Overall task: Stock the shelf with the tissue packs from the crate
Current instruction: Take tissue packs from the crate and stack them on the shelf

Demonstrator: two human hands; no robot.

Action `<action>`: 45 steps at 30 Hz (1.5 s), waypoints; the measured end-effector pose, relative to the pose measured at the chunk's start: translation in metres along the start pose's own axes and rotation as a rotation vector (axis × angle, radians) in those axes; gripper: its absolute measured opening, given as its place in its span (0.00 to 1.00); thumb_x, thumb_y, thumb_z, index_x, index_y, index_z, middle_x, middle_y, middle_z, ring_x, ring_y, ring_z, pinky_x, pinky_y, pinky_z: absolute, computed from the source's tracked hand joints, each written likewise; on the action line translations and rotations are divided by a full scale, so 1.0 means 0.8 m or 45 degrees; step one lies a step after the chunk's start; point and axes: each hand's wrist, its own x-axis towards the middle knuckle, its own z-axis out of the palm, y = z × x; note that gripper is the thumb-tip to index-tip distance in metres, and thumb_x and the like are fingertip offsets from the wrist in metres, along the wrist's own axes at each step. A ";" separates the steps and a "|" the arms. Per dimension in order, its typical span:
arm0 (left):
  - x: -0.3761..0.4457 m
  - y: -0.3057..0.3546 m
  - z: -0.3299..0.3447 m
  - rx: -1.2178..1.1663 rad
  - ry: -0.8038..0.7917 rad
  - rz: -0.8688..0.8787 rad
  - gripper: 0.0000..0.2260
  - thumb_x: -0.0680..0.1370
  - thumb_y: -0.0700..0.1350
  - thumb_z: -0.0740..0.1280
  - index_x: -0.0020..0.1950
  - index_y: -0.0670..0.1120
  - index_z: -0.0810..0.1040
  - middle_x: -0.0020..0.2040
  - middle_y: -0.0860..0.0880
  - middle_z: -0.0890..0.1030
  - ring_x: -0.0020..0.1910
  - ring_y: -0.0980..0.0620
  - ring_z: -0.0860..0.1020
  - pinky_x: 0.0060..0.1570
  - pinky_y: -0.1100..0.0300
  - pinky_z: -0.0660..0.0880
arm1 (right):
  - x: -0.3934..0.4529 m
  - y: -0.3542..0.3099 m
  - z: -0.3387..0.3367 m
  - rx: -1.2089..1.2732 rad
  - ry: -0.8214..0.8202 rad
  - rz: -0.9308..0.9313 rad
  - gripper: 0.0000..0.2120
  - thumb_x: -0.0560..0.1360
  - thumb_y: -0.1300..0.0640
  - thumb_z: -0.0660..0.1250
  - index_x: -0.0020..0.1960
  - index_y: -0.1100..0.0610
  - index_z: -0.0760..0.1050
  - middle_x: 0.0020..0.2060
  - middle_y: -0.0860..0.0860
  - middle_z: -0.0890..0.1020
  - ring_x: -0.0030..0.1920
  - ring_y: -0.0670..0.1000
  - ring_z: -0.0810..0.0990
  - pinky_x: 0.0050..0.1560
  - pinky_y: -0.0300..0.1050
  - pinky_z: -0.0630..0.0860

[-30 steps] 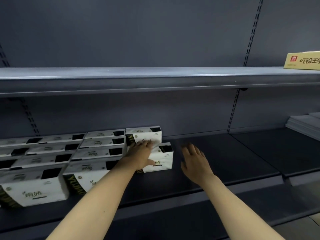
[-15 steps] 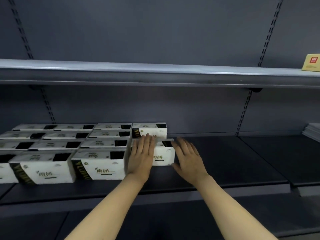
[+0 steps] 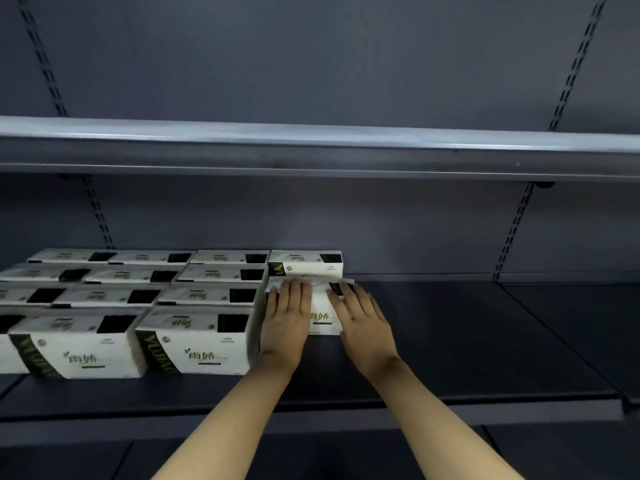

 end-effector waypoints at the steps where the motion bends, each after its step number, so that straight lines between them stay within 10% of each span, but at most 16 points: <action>1: 0.005 -0.001 0.003 -0.003 0.005 -0.001 0.34 0.54 0.33 0.78 0.60 0.36 0.78 0.56 0.38 0.79 0.56 0.40 0.79 0.57 0.44 0.75 | 0.005 0.000 0.003 0.005 0.012 0.004 0.47 0.50 0.67 0.79 0.66 0.55 0.64 0.61 0.56 0.77 0.61 0.58 0.76 0.60 0.53 0.75; 9: 0.037 -0.008 0.019 0.041 -0.139 -0.085 0.38 0.58 0.39 0.79 0.67 0.38 0.73 0.64 0.38 0.74 0.64 0.41 0.73 0.65 0.44 0.67 | 0.043 0.001 0.026 -0.013 0.043 0.047 0.41 0.46 0.66 0.81 0.60 0.58 0.77 0.57 0.56 0.79 0.57 0.58 0.79 0.54 0.47 0.77; 15: 0.048 -0.012 0.036 0.069 -0.123 -0.076 0.37 0.51 0.38 0.80 0.61 0.40 0.78 0.58 0.39 0.79 0.59 0.41 0.77 0.59 0.44 0.72 | 0.054 0.006 0.037 0.024 0.044 0.024 0.45 0.48 0.66 0.81 0.62 0.56 0.67 0.57 0.56 0.79 0.58 0.58 0.78 0.52 0.45 0.78; 23: 0.047 -0.014 0.020 0.074 -0.222 -0.051 0.33 0.78 0.38 0.59 0.77 0.40 0.43 0.77 0.40 0.48 0.76 0.42 0.46 0.73 0.46 0.41 | 0.052 0.000 0.034 -0.031 -0.073 0.134 0.43 0.47 0.69 0.80 0.62 0.58 0.75 0.59 0.58 0.78 0.60 0.61 0.77 0.57 0.53 0.76; 28: 0.040 -0.008 0.003 -0.022 -0.250 -0.072 0.36 0.76 0.39 0.62 0.76 0.39 0.42 0.77 0.40 0.47 0.76 0.42 0.45 0.74 0.48 0.42 | 0.043 -0.006 0.013 -0.007 -0.239 0.159 0.37 0.74 0.64 0.64 0.77 0.53 0.49 0.77 0.55 0.49 0.76 0.58 0.46 0.71 0.57 0.40; 32: 0.014 0.005 -0.012 -0.132 -0.217 -0.078 0.36 0.78 0.38 0.59 0.76 0.39 0.38 0.77 0.40 0.42 0.76 0.43 0.40 0.74 0.50 0.38 | 0.014 -0.012 0.003 0.105 -0.130 0.248 0.32 0.69 0.63 0.70 0.71 0.58 0.65 0.72 0.59 0.65 0.71 0.62 0.63 0.67 0.63 0.58; 36: -0.027 0.023 -0.025 -0.222 -0.252 -0.122 0.29 0.83 0.49 0.52 0.77 0.40 0.41 0.78 0.41 0.42 0.76 0.45 0.41 0.73 0.52 0.37 | -0.021 -0.017 -0.010 0.149 -0.148 0.227 0.24 0.79 0.53 0.57 0.74 0.57 0.61 0.75 0.56 0.59 0.75 0.58 0.54 0.72 0.60 0.50; 45: -0.128 0.032 -0.035 -0.331 -0.179 -0.193 0.27 0.81 0.50 0.59 0.75 0.37 0.59 0.75 0.38 0.60 0.75 0.41 0.56 0.73 0.50 0.49 | -0.111 -0.054 -0.019 0.146 -0.027 0.103 0.23 0.77 0.50 0.53 0.65 0.60 0.73 0.68 0.60 0.71 0.68 0.61 0.69 0.65 0.63 0.65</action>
